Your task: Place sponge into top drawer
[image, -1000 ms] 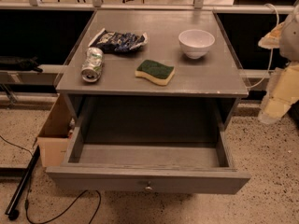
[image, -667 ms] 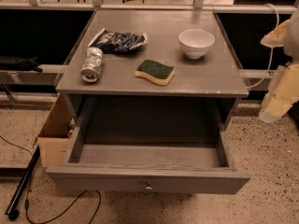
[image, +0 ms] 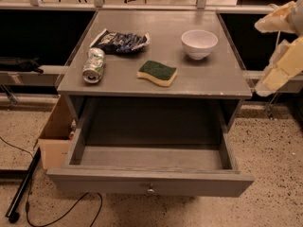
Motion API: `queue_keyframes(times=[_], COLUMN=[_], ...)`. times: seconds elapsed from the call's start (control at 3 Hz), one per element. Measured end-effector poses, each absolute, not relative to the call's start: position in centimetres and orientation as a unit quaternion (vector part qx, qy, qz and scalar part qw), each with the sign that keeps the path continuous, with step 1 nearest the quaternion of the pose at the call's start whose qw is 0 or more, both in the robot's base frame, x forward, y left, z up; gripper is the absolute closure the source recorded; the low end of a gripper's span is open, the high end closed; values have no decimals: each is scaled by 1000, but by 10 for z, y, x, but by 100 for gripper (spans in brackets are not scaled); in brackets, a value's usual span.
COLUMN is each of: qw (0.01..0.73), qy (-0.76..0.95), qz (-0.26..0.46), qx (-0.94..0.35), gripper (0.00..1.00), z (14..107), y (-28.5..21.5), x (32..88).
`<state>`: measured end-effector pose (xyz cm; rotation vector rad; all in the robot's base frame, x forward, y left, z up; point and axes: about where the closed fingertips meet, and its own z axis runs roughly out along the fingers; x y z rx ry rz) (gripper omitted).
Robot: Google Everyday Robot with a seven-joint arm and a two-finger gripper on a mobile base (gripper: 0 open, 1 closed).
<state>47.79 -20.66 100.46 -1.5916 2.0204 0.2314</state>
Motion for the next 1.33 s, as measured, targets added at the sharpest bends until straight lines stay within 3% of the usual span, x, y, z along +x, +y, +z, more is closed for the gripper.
queue_keyframes(times=[0.33,0.67,1.33], qw=[305,307,399], qy=[724,727,763], qz=[119,115,157], qx=[-607,-603,-485], gripper=[0,0,0], z=[1026,1027,1005], y=[-184,-187,-165], x=[509,507,542])
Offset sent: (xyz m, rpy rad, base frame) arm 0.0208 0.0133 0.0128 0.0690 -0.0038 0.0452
